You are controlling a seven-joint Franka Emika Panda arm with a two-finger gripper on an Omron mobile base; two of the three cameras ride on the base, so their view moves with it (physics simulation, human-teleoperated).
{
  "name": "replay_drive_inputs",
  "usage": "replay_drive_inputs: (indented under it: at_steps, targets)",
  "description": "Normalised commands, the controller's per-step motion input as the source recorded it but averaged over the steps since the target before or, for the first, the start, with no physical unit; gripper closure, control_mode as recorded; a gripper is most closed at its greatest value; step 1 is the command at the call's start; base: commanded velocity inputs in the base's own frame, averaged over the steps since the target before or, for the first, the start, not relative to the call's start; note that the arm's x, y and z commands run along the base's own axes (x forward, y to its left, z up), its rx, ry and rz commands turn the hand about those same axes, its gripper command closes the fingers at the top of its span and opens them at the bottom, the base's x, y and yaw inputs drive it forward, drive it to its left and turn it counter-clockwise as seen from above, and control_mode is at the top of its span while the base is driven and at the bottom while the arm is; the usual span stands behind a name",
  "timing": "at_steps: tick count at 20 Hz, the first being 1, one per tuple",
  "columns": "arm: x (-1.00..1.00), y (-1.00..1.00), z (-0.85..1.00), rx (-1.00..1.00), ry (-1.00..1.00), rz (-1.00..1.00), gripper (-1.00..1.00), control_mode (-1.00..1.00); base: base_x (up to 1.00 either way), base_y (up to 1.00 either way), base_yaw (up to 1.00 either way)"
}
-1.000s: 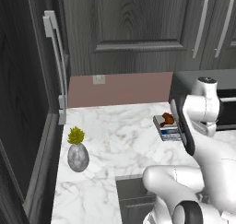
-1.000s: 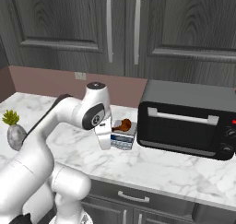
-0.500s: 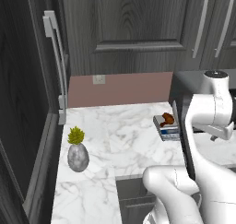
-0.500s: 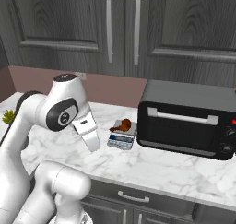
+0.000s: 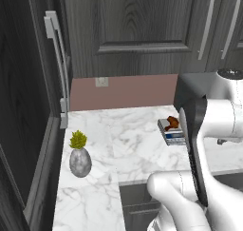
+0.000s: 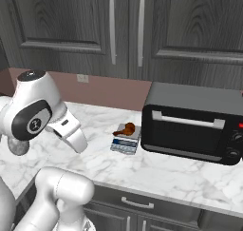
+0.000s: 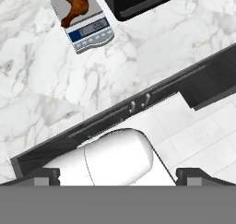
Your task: Take the chicken drumstick from the fridge and place it on the digital scale on the counter by the fridge. Wait a few seconds for a reading, then move it to the plate on the dining counter.
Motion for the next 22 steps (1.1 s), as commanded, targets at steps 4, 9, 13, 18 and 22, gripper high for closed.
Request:
replay_drive_inputs:
  at_steps: [4, 9, 13, 18, 22]
  targets:
    - [-0.13, 0.05, 0.0, 0.0, -0.06, 0.11, -1.0, -1.0, 0.0, 0.0, 0.0]
    - [0.0, 0.0, 0.0, 0.0, 0.0, 0.01, -1.0, -1.0, 0.0, 0.0, 0.0]
    - [0.0, 0.0, 0.0, 0.0, 0.0, 0.0, -1.0, -1.0, 0.0, 0.0, 0.0]
    - [0.0, 0.0, 0.0, 0.0, 0.0, 0.0, -1.0, -1.0, 0.0, 0.0, 0.0]
    - [0.0, 0.0, 0.0, 0.0, 0.0, 0.0, -1.0, -1.0, 0.0, 0.0, 0.0]
